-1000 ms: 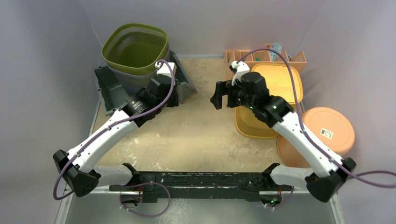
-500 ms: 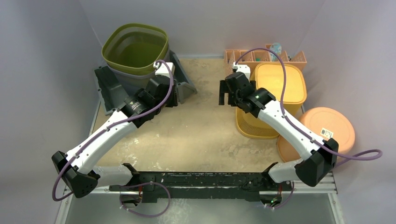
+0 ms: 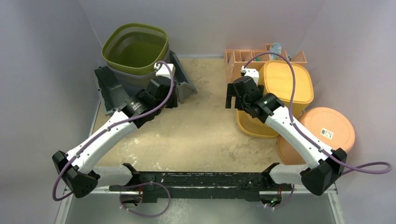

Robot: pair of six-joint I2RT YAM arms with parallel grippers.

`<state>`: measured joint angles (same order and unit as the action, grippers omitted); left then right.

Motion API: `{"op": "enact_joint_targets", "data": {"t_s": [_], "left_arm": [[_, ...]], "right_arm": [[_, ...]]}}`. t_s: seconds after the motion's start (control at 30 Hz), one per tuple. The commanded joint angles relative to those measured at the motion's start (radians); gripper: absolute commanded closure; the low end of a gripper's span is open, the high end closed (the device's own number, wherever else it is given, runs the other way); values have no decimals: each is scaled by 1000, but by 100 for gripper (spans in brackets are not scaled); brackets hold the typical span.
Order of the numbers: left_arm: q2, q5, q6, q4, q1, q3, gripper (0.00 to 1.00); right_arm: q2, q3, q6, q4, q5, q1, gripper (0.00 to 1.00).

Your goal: Turn the large container upside down

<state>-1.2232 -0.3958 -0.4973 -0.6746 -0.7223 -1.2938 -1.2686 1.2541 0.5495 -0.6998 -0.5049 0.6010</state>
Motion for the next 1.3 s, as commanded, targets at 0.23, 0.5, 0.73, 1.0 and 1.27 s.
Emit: {"op": "enact_joint_targets", "data": {"t_s": [0.23, 0.5, 0.73, 1.0, 1.27], "left_arm": [[20, -71, 7, -21, 1, -110, 64], [-110, -284, 158, -141, 56, -474, 49], [-346, -128, 238, -181, 303, -808, 42], [-516, 133, 322, -264, 356, -983, 35], [-566, 158, 334, -299, 357, -950, 41]], "right_arm": [[86, 38, -203, 231, 440, -5, 0], [87, 128, -230, 281, 610, -3, 0], [92, 152, -224, 258, 549, -4, 0], [125, 136, -209, 236, 498, -4, 0], [115, 137, -211, 234, 492, -3, 0]]}}
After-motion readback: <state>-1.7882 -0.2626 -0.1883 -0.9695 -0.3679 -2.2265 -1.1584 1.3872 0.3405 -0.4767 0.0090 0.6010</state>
